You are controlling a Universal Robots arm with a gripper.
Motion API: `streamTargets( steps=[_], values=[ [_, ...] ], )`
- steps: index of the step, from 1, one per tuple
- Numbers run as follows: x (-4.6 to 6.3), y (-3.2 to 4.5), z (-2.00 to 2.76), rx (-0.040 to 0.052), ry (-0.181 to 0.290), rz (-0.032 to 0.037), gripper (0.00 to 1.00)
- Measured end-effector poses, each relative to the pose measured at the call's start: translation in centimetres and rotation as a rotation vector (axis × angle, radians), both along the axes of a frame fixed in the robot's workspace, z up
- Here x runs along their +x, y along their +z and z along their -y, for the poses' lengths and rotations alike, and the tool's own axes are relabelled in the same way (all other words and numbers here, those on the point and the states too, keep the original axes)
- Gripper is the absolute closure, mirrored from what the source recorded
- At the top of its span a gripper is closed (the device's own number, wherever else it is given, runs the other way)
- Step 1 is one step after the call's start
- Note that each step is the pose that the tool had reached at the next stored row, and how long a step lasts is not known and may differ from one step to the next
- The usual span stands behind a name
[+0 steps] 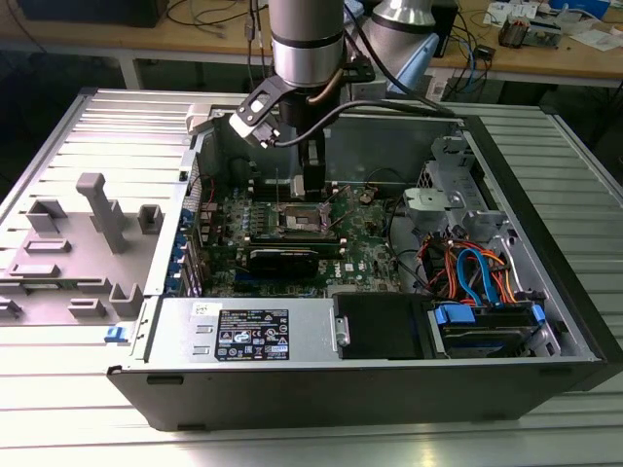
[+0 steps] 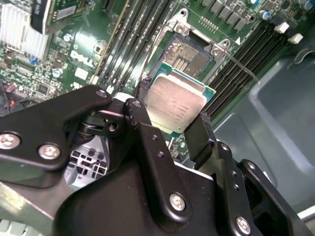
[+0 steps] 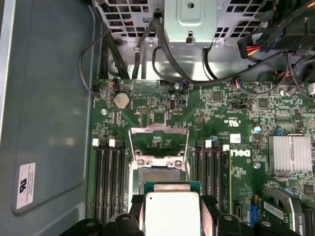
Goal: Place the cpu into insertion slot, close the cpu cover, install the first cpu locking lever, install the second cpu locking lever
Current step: 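Place the cpu into insertion slot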
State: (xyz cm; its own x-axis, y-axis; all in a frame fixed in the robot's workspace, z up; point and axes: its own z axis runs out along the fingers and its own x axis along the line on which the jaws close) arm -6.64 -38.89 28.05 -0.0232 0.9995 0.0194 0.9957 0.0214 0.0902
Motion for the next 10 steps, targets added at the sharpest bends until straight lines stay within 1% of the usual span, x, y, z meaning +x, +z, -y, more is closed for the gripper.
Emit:
streamTargets(
  steps=[4, 6, 9, 10],
  values=[
    [0.0, -0.81, -0.01, 0.0000, 0.000, -0.0001, 0.46],
    [0.0, -1.44, -0.01, -0.0001, 0.000, -0.0001, 0.46],
    [0.0, -1.88, -0.03, 0.0000, 0.000, 0.0000, 0.46],
    [0.0, -2.16, -0.03, -0.0001, 0.000, -0.0001, 0.46]
  ],
)
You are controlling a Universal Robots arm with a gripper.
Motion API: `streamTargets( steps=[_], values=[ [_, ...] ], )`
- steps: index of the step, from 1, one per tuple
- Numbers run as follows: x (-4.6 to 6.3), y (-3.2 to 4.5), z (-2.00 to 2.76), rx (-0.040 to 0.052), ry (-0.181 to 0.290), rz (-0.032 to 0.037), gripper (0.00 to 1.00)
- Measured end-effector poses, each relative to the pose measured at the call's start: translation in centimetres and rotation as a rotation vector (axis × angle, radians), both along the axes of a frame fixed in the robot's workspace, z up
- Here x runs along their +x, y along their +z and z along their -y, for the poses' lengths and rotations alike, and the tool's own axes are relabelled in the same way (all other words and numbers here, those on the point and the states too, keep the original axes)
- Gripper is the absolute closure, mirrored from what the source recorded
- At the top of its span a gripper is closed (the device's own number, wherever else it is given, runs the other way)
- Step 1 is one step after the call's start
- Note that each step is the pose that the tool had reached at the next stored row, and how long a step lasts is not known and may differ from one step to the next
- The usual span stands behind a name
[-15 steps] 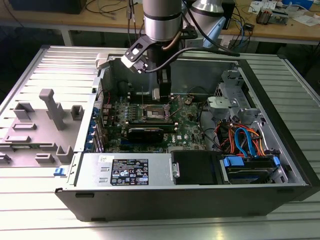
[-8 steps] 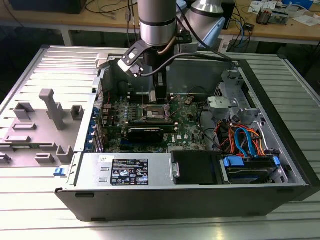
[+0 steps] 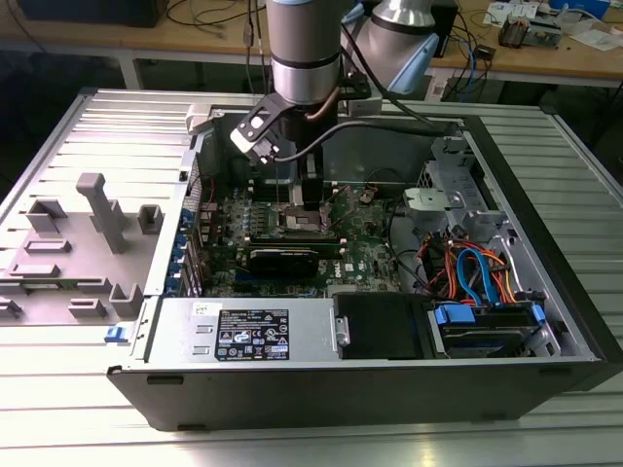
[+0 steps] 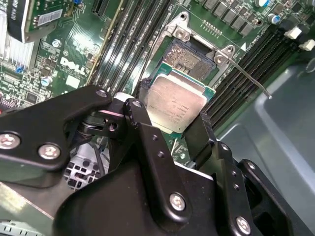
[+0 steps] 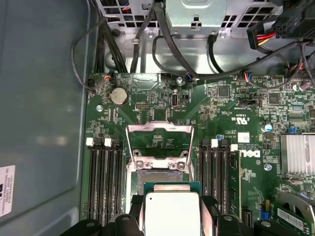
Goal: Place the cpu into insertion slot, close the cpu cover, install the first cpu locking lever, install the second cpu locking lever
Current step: 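Place the cpu into insertion slot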
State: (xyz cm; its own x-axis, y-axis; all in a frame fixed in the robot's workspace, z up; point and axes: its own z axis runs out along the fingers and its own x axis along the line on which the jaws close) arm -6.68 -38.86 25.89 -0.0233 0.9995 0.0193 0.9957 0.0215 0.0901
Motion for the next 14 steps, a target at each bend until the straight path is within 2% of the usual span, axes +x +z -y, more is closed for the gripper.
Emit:
streamTargets(
  steps=[5, 6, 7, 8, 14],
  values=[
    [-0.1, -1.04, -0.16, -0.0001, 0.000, 0.0000, 0.46],
    [-0.3, -2.16, -0.49, -0.0001, 0.000, 0.0095, 0.46],
    [-0.4, -3.76, -0.72, -0.0001, -0.001, 0.0095, 0.46],
    [-0.4, -4.40, -0.83, -0.0002, -0.002, 0.0096, 0.46],
    [-0.6, -4.98, -0.91, -0.0001, -0.004, 0.0095, 0.46]
  ],
)
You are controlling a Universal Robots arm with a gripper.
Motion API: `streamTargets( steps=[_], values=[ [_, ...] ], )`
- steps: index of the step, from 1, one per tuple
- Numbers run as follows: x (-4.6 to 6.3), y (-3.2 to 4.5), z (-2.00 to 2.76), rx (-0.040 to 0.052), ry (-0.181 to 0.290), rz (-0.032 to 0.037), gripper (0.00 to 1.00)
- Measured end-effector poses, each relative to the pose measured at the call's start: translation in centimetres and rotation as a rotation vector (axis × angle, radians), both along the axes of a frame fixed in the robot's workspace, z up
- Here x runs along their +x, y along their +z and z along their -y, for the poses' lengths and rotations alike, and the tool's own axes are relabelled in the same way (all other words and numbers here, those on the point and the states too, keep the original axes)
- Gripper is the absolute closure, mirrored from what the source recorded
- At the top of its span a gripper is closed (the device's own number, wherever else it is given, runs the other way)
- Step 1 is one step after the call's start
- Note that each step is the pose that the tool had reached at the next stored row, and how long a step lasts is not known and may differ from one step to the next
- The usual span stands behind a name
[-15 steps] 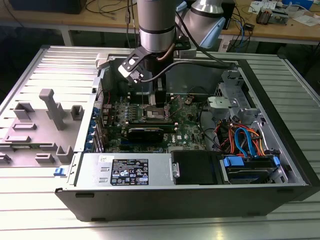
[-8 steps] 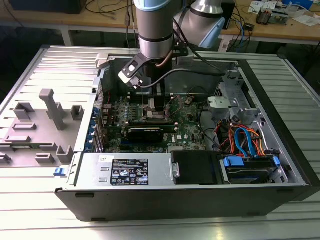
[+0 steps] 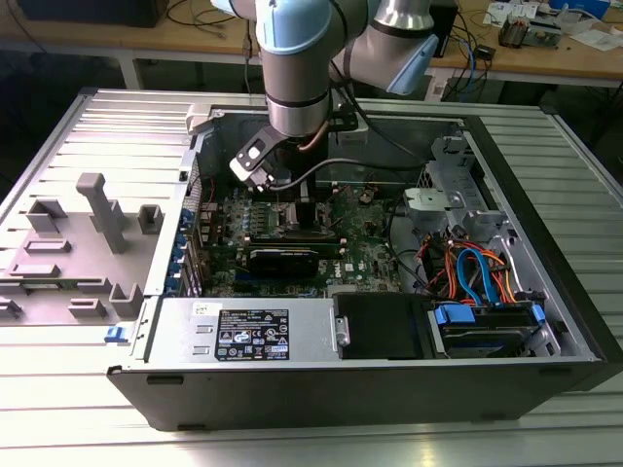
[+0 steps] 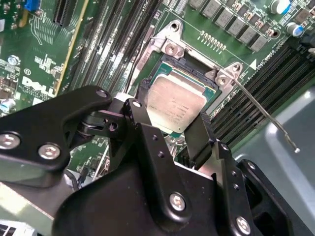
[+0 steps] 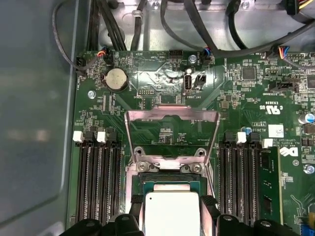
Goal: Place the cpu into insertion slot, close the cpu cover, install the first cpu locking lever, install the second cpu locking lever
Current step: 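Place the cpu into insertion slot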
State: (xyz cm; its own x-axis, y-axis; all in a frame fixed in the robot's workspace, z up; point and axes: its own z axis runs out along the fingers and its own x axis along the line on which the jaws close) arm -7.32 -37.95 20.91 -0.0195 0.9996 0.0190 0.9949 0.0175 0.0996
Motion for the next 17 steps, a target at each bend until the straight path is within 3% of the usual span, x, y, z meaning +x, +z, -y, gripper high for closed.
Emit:
streamTargets(
  steps=[9, 17],
  values=[
    [-0.03, -0.83, -0.04, 0.0000, -0.016, 0.0000, 0.46],
    [-0.03, -0.92, -0.35, -0.0003, -0.038, -0.0001, 0.46]
  ],
)
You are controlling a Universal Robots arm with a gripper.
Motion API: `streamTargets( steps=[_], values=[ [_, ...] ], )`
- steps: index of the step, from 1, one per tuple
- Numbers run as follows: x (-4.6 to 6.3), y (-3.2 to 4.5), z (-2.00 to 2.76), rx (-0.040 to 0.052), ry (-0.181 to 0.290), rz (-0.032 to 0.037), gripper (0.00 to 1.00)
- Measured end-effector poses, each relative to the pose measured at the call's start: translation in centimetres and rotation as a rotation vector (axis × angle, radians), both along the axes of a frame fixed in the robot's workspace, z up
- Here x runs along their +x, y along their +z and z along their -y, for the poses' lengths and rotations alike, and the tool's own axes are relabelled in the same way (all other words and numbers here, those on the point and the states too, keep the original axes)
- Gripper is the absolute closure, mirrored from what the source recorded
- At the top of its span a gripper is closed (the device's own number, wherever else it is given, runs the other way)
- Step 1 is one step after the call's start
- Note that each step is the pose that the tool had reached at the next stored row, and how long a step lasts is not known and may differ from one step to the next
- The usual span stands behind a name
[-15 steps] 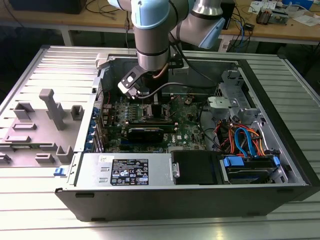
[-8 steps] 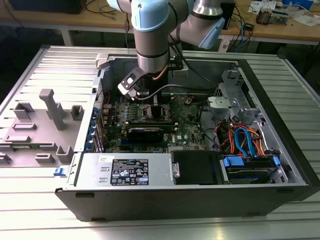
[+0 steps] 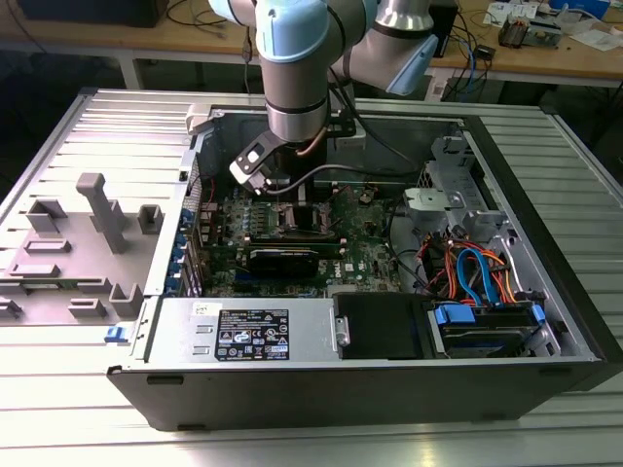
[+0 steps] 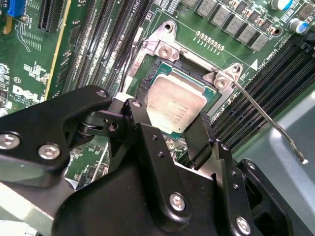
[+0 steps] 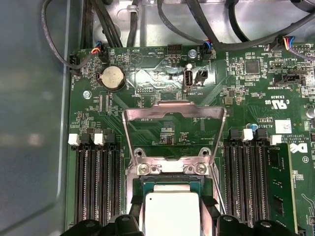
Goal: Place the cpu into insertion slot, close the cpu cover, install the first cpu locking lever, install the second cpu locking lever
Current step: 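Place the cpu into insertion slot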
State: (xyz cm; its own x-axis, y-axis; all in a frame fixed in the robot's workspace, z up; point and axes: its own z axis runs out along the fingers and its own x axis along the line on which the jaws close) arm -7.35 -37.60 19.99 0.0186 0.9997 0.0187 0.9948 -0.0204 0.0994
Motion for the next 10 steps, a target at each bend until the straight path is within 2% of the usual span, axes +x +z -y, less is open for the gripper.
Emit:
streamTargets(
  steps=[4, 10],
  values=[
    [0.00, -0.12, 0.01, -0.0030, -0.004, -0.0002, 0.46],
    [0.09, -0.19, -0.03, -0.0029, -0.005, 0.0001, 0.46]
  ],
)
